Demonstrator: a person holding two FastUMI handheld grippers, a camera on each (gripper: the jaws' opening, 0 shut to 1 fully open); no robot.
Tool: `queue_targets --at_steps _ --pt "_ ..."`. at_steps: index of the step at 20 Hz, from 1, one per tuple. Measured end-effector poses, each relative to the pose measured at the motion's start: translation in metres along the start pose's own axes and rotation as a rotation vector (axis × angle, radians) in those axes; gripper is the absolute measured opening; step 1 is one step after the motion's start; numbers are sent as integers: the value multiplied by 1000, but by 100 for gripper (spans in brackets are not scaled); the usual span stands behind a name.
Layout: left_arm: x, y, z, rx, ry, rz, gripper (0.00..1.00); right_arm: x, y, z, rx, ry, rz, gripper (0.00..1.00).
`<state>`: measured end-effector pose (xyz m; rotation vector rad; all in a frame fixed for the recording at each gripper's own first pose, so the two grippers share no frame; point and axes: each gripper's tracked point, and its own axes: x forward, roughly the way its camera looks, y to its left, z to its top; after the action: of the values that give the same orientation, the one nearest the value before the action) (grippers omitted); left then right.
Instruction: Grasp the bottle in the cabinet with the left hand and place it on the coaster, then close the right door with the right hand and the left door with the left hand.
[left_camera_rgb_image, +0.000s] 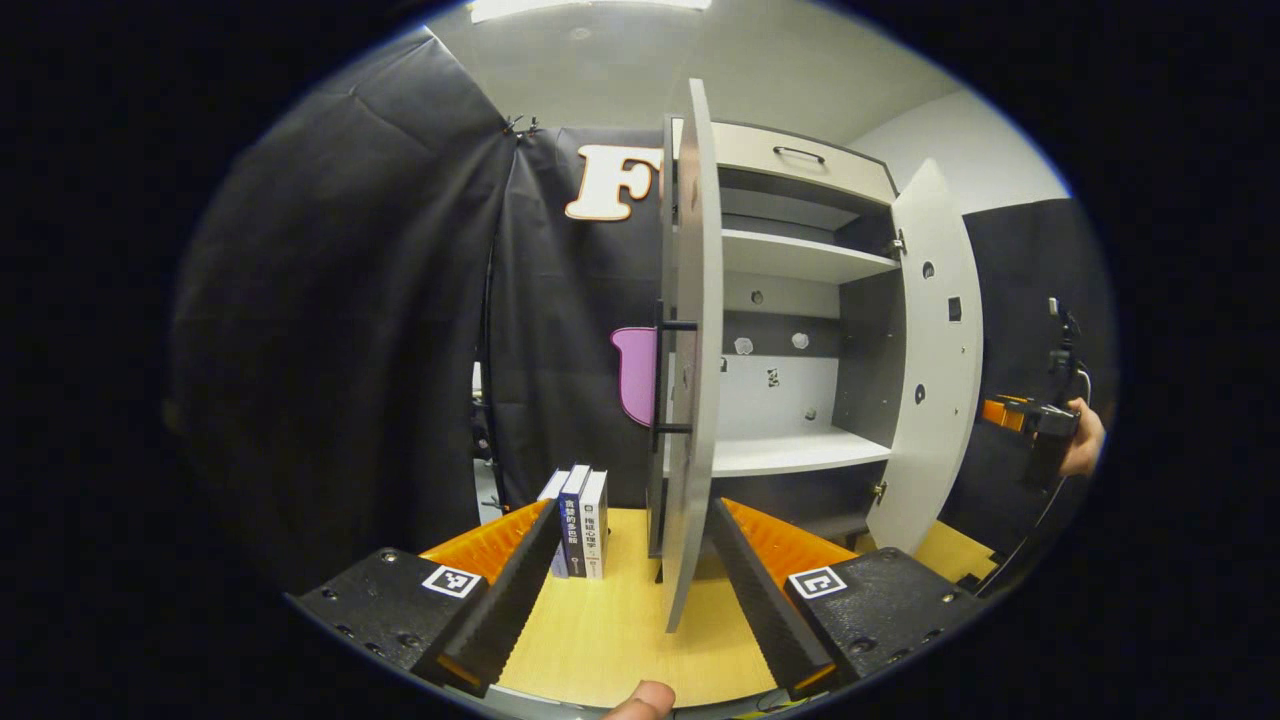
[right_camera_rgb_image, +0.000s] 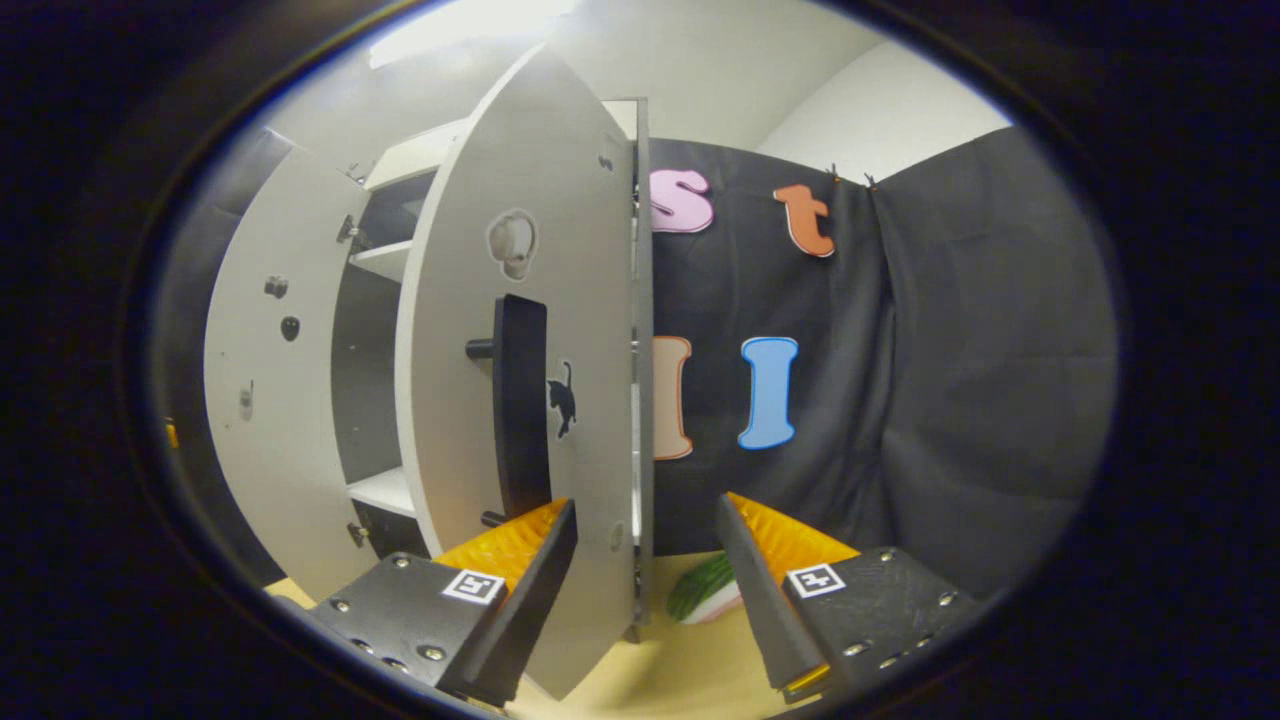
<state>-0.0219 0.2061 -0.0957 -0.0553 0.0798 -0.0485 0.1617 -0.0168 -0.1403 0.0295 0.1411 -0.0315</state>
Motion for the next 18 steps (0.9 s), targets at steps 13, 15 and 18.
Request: queue_targets --at_steps 13,15,18 --pt "78 57 8 -19 8 60 96 -48 63 11 77 -52 109 94" --pt "94 60 12 -2 4 76 96 -66 66 1 21 -31 118 89" --pt "118 66 17 -20 4 104 92 -98 70 -12 -53 -3 130 89"
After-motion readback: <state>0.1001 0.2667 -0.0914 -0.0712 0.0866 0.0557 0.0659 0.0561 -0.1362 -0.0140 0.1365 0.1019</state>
